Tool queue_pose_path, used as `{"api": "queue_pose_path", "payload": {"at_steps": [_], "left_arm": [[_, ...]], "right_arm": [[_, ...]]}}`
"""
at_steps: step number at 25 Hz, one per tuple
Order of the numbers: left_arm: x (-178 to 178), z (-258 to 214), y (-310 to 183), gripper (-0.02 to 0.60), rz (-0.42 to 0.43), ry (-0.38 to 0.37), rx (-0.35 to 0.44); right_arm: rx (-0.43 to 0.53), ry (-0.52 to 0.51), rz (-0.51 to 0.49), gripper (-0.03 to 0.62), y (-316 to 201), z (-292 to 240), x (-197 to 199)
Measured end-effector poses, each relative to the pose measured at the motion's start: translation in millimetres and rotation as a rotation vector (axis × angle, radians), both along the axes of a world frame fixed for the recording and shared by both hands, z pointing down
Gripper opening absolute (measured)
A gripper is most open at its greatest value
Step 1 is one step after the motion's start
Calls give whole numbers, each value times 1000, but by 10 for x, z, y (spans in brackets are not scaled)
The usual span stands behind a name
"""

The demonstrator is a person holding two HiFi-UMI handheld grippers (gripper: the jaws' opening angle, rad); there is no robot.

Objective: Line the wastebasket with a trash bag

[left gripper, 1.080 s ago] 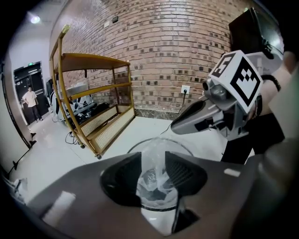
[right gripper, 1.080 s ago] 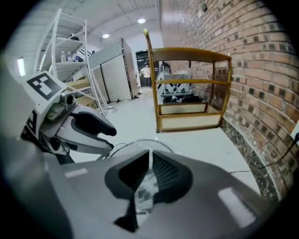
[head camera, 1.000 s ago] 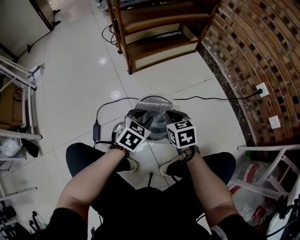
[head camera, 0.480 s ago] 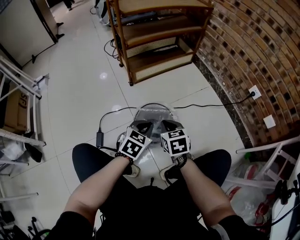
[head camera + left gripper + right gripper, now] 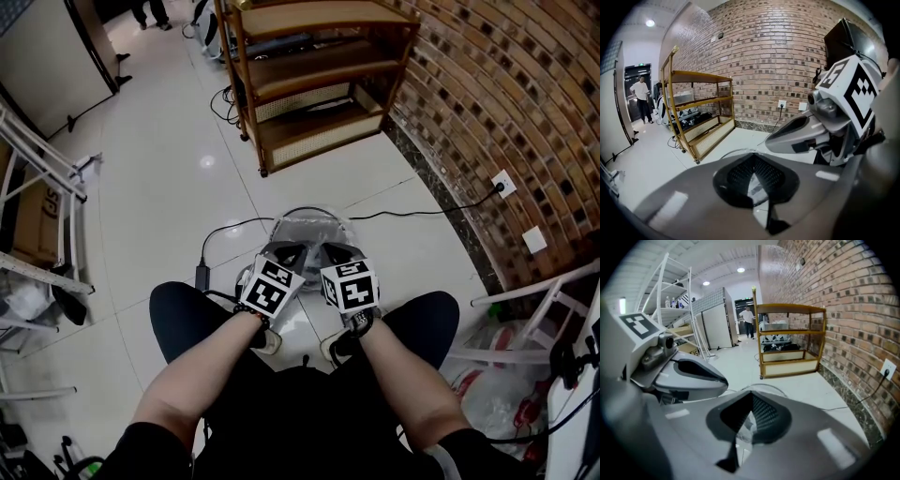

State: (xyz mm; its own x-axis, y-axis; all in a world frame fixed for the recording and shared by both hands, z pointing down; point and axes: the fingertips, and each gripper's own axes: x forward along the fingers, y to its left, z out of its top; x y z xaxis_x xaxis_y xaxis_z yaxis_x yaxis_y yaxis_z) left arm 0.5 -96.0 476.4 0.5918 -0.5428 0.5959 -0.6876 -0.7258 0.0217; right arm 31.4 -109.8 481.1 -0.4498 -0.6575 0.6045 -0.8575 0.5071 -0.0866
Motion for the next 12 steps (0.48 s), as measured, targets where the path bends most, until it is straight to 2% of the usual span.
{"api": "queue_pose_path", "payload": {"at_steps": [12], "left_arm": [[-13,-61,70,2,-4,-2,21]], "right_arm": [[13,3,-2,2,78,-79,-25]]}}
